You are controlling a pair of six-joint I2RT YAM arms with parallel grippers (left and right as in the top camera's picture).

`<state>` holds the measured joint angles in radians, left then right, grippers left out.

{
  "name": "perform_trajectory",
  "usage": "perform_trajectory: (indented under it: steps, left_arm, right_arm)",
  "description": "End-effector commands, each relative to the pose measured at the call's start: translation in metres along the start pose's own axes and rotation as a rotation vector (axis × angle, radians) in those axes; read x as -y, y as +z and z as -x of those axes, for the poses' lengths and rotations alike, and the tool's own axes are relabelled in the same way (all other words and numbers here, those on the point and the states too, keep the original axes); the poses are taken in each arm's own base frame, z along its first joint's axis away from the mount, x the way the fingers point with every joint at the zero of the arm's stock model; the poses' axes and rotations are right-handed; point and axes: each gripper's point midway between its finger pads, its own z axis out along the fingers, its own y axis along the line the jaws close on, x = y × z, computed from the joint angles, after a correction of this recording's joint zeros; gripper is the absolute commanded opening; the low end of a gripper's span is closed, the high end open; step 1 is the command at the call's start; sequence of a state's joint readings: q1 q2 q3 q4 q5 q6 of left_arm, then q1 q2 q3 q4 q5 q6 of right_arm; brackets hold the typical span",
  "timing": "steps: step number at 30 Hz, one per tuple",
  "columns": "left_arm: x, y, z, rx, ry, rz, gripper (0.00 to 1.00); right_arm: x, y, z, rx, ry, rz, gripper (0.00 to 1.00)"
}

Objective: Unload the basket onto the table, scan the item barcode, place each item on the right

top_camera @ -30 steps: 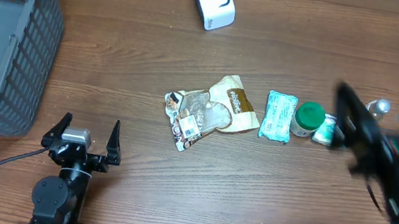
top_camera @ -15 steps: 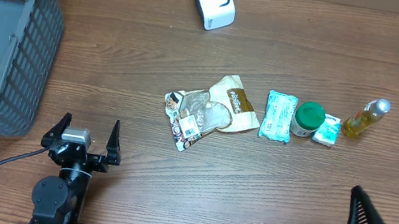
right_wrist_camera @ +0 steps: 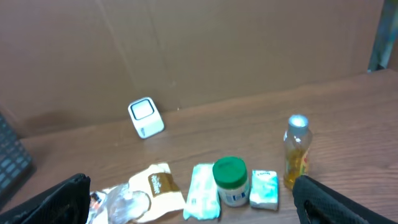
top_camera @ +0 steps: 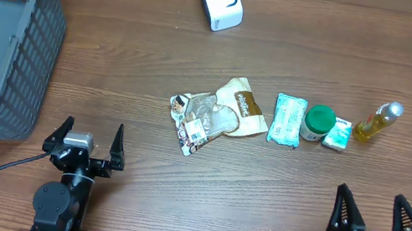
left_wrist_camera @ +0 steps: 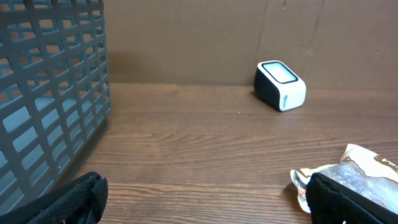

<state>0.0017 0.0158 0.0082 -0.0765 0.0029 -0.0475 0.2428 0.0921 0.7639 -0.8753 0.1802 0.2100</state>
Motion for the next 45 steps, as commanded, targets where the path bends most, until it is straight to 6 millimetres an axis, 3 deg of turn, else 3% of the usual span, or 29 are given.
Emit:
perform_trajectory:
  steps: [1,6,17,22,33,39,45]
  left_arm:
    - [-0.002,0.0,0.001,0.007,0.025,0.012,1.0]
    - [-0.002,0.0,0.001,0.007,0.025,0.012,1.0]
    - [-0.002,0.0,0.001,0.007,0.025,0.012,1.0]
    - [-0.002,0.0,0.001,0.007,0.025,0.012,1.0]
    - [-0.002,0.0,0.001,0.007,0.025,0.012,1.0]
    - [-0.002,0.0,0.001,0.007,0.025,0.011,1.0]
    - [-0.002,0.0,0.001,0.007,0.025,0.012,1.0]
  right_arm:
    - [0.003,0.007,-0.01,0.054,0.01,0.007,1.0]
    - [0.002,0.027,-0.017,0.091,0.016,0.02,1.0]
    - [-0.014,0.047,0.028,0.489,0.077,0.132,1.0]
    - [-0.016,0.048,0.027,0.603,0.076,0.184,1.0]
    - [-0.004,0.078,-0.024,0.505,0.035,0.166,1.0]
    - [0.003,0.093,-0.054,0.372,0.029,0.133,1.0]
    - [0.014,0.106,-0.095,0.195,0.023,0.084,1.0]
